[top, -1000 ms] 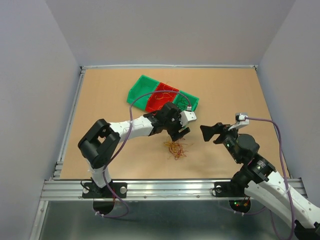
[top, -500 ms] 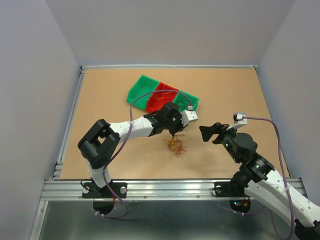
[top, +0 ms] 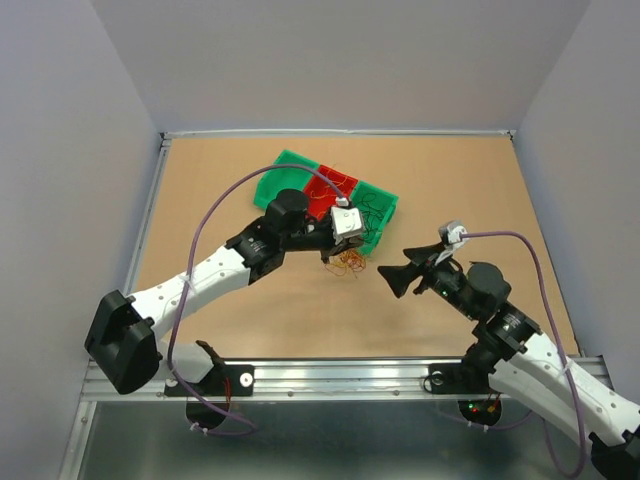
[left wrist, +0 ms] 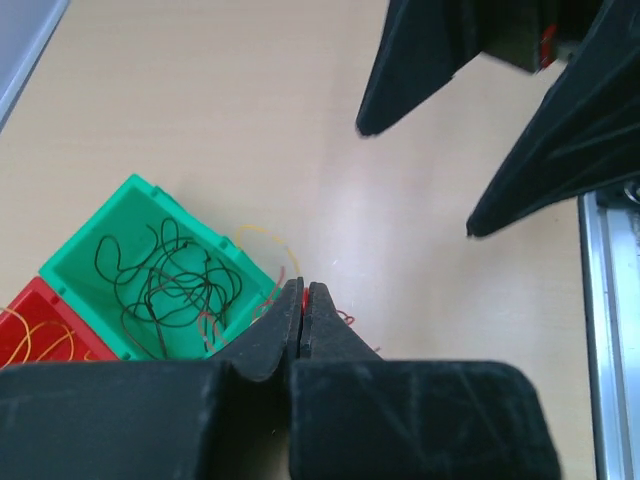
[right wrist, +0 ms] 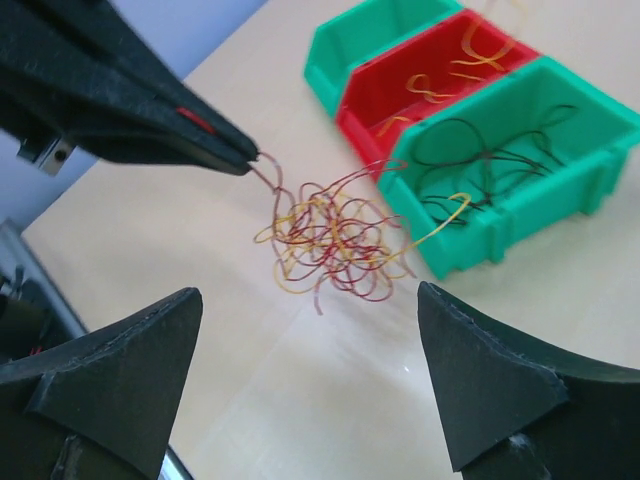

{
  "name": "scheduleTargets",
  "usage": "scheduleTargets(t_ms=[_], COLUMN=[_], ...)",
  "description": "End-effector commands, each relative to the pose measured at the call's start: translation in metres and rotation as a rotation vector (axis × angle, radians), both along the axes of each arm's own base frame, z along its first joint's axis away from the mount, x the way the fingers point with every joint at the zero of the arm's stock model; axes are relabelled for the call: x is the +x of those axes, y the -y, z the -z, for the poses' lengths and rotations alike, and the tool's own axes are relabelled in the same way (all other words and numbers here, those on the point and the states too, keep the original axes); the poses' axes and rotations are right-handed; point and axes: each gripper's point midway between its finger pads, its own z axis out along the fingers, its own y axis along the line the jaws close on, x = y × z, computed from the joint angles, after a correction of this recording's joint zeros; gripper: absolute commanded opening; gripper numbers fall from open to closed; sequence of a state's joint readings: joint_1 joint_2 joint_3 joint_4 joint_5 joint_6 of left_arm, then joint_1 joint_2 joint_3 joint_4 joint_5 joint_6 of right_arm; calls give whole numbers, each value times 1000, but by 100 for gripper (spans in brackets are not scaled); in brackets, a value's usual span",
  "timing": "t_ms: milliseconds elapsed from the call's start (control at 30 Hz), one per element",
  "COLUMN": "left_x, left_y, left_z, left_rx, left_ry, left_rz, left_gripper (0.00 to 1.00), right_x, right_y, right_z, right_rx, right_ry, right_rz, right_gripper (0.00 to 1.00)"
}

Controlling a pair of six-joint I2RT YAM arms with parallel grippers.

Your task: Untangle the cables

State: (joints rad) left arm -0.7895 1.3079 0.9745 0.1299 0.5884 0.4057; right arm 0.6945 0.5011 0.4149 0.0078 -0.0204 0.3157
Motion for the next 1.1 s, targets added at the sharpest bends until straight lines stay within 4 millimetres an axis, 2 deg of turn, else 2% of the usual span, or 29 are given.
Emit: scheduleTargets(t_ms=[0,67,100,133,167,200,233,267,333,400,433,500,533,567,633,700,733,767,800,833,867,900,933,967,1000,1067], left_x=[-22,-21,-20,-20,-23,-26,-31,-32,-27,-19,-13,-12,-13,-15,-6,3,9,10,14,26,32,38,50,60,69,83], left_y=[0,-2,-2,-3,-3,-2,-2,-1,-5,-10,-15,-24,-28,-33,-45,-69,-74,-87,-96,-113,-128,-140,-162,-184,-199,-221], left_z=[-17,-27,-31,-41,-43,-46,-51,-61,-73,-102,-124,-151,-178,-196,-225,-277,-278,-300,-309,-317,-331,-338,-340,-354,-358,-369], left_rx=[-59,-71,-75,-88,-87,-90,-98,-111,-113,-134,-151,-176,-219,-251,-297,-398,-403,-455,-478,-500,-530,-548,-553,-596,-599,-611], left_ry=[3,11,16,26,18,15,13,24,38,86,118,150,173,187,204,234,227,248,262,278,324,349,365,411,431,460], left_rz=[98,83,77,81,91,107,132,139,99,41,-4,-43,-62,-84,-184,-330,-381,-434,-485,-599,-674,-741,-876,-963,-1035,-1113], left_gripper=[0,0,0,0,0,0,0,0,0,0,0,0,0,0,0,0,0,0,0,0,0,0,0,0,0,0], right_x=[-17,-17,-12,-6,-1,3,5,11,12,15,14,12,11,10,8,2,-2,-9,-15,-26,-30,-33,-36,-40,-43,-50], right_y=[-38,-57,-63,-72,-77,-82,-89,-97,-108,-117,-121,-129,-131,-133,-137,-137,-136,-135,-133,-130,-128,-126,-123,-119,-116,-112], right_z=[-13,-5,-7,2,6,7,-1,10,9,21,24,34,36,39,47,53,54,55,54,53,53,53,57,56,60,61], right_rx=[-7,-28,-27,-48,-55,-57,-38,-51,-36,-59,-66,-77,-81,-84,-99,-119,-122,-125,-121,-111,-125,-128,-137,-143,-152,-159], right_ry=[175,180,192,164,155,156,193,172,202,193,190,163,160,153,121,117,124,138,144,150,184,185,171,187,169,189], right_rz=[-261,-357,-367,-390,-397,-406,-430,-448,-498,-541,-565,-620,-638,-656,-690,-738,-762,-792,-818,-855,-867,-874,-877,-879,-885,-902], right_gripper=[93,93,93,93,92,91,89,88,83,76,73,69,57,51,38,19,18,17,17,17,17,18,18,18,20,23])
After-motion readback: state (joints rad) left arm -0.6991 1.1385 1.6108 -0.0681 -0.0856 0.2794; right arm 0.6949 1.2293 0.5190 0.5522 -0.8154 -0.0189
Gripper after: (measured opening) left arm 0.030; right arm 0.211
